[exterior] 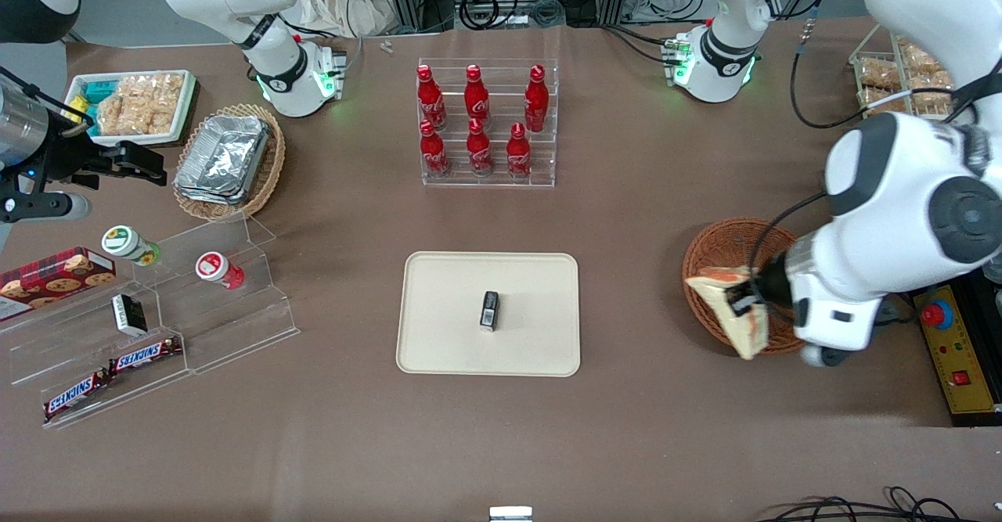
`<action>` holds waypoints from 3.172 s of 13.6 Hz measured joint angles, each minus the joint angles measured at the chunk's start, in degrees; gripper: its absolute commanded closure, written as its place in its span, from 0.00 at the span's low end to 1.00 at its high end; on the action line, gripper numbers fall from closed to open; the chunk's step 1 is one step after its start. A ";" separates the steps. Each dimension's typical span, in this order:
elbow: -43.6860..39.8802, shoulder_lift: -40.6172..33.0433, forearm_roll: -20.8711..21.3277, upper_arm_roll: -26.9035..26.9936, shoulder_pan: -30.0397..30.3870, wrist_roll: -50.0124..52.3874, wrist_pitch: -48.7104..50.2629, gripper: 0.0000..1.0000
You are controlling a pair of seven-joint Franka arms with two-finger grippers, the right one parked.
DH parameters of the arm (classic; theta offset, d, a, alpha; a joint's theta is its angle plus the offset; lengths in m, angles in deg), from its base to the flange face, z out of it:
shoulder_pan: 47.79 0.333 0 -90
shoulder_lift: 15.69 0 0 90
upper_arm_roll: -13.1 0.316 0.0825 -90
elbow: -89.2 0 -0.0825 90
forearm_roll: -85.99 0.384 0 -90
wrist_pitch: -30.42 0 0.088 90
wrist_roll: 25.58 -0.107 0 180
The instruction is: Place sandwich from basket to tray
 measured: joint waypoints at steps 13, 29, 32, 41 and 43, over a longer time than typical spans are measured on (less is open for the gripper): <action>0.95 19.50 17.71 -10.43 -9.92 1.29 -14.88 1.00; 1.08 27.20 26.96 -10.82 -12.00 8.96 -24.12 0.00; 1.08 27.40 26.96 -10.82 -12.02 8.96 -24.18 0.00; -2.19 17.16 20.17 -9.08 -11.38 9.45 -19.44 0.00; -2.20 11.05 18.58 -6.38 -11.24 9.20 -12.75 0.00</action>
